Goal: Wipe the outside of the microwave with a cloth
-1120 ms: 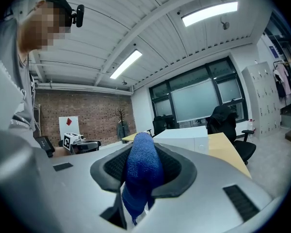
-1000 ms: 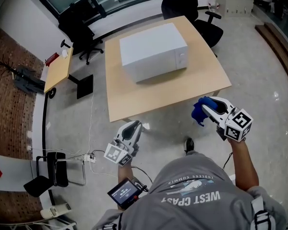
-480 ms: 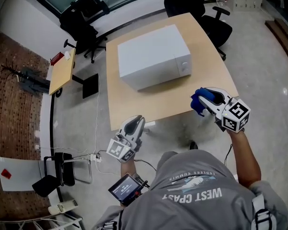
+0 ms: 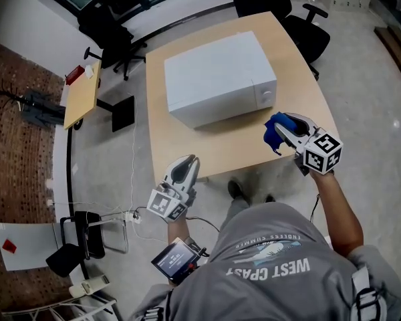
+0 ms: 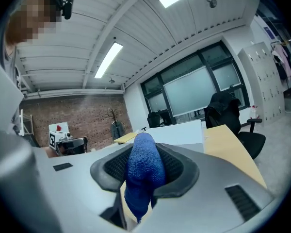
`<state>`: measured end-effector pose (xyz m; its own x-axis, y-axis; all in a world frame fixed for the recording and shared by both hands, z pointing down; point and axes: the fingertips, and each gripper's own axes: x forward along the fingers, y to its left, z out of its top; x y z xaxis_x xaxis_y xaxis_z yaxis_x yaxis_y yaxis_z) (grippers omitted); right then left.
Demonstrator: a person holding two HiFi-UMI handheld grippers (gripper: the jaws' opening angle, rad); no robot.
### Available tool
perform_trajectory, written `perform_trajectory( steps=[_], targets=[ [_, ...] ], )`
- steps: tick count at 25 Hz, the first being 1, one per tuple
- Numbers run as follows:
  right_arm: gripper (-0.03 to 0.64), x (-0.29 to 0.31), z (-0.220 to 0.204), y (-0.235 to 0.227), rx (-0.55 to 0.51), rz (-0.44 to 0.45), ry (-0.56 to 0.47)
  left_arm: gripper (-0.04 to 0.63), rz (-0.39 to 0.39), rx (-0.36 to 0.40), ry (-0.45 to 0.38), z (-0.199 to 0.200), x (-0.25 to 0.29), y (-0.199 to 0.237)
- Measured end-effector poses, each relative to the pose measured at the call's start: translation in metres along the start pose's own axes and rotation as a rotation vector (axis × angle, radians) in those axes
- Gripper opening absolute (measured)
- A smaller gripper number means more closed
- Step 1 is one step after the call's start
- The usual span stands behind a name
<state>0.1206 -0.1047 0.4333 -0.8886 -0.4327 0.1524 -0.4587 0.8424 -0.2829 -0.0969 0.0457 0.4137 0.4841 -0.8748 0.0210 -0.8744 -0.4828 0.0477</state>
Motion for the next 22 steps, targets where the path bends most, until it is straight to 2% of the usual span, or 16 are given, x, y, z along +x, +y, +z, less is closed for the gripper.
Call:
perform_trajectory(
  steps=[5,9,11,17,22],
  targets=[
    [0.129,0.079,-0.021,-0.017,0.214,-0.026,-0.047,0.06,0.009,-0.01,0.014,-0.004,0.001,0.037],
    [0.129,0.173,-0.057,-0.014,0.402,-0.037,-0.064,0.058,0.052,-0.041,0.056,-0.021,-0.019,0.074],
    [0.129,0.225,-0.076,-0.003,0.455,-0.028,-0.055,0.06,0.08,-0.057,0.076,-0.028,-0.031,0.092],
    [0.129,0.355,-0.137,0.072,0.383,0.086,0.082,0.06,0.131,-0.083,0.119,-0.05,-0.06,0.133],
    [0.13,0.396,-0.16,0.097,0.371,0.086,0.108,0.06,0.149,-0.1,0.13,-0.058,-0.07,0.152]
  ],
)
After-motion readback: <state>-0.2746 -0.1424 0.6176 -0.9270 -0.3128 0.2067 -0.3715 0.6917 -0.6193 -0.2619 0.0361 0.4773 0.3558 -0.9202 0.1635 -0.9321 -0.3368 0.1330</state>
